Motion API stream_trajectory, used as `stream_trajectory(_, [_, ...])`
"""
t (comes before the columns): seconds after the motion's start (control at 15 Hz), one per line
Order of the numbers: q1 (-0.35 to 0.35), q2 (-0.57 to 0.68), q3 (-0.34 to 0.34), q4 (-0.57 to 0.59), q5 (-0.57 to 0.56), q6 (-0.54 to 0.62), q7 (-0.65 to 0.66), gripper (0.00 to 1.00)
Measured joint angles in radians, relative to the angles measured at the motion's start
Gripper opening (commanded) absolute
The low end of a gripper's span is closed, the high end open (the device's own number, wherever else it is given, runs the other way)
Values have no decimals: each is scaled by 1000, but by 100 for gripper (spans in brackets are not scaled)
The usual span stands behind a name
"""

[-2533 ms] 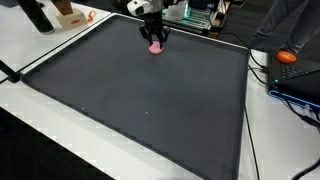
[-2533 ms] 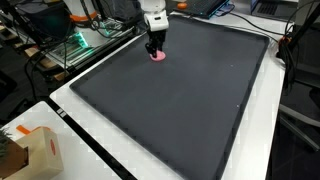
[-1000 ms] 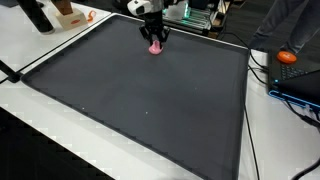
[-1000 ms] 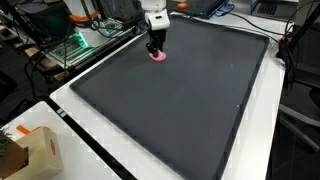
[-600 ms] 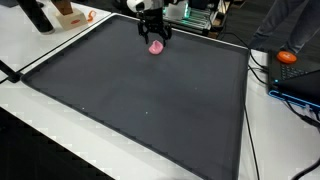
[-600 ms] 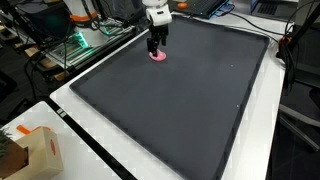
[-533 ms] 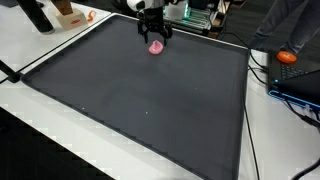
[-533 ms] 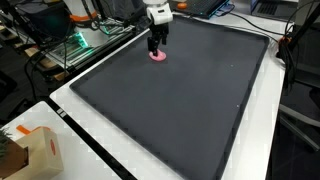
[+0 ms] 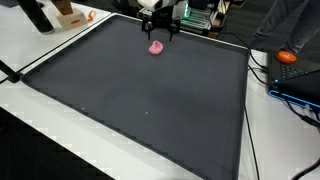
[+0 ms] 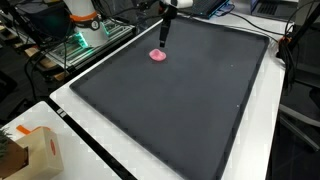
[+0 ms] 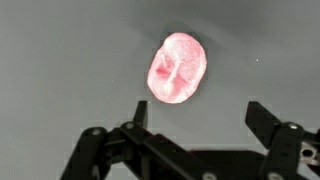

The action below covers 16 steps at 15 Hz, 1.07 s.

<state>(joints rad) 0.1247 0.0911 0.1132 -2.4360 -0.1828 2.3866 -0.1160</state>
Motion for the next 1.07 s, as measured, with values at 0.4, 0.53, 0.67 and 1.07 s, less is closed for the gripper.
stream_trajectory(0.4, [70,142,34,168,-142,-185,8,100])
stream_trajectory(0.53, [97,196,34,220,-205,-250,36,100])
stream_trajectory(0.67, [118,246,34,264,-249,-312,61,100])
stream_trajectory(1.07, [153,363,34,364,-276,-428,79,100])
